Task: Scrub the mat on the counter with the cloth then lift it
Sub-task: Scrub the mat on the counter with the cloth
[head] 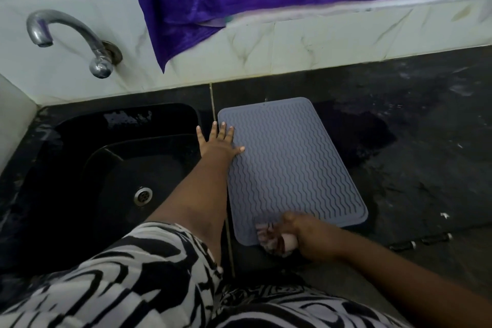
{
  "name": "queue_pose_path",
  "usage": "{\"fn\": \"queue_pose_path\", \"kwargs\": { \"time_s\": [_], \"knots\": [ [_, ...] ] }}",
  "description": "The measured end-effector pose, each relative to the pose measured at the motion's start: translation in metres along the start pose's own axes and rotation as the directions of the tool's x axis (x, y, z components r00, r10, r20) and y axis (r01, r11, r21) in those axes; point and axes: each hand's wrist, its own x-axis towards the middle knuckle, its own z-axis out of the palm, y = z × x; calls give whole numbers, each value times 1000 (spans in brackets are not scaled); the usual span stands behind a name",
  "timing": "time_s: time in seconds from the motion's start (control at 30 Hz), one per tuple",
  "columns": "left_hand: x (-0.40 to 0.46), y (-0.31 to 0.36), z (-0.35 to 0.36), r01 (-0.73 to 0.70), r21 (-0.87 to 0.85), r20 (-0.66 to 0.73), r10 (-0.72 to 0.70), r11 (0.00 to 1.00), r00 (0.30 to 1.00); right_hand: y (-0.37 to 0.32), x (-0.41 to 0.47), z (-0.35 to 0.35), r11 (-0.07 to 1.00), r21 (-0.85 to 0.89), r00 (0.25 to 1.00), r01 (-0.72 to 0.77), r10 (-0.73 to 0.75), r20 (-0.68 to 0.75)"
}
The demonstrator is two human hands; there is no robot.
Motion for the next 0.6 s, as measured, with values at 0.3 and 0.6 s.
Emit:
{"fn": "queue_pose_path", "kwargs": {
  "time_s": [0.3,0.6],
  "knots": [
    [-17,8,15,27,40,-129,-21,999,991,-10,95,-34,952,-270,966,-146,79,-244],
    [-18,5,12,7,28,-101,-5,1000,995,-16,23,14,971,-226,996,-84,83,-15]
  ]
}}
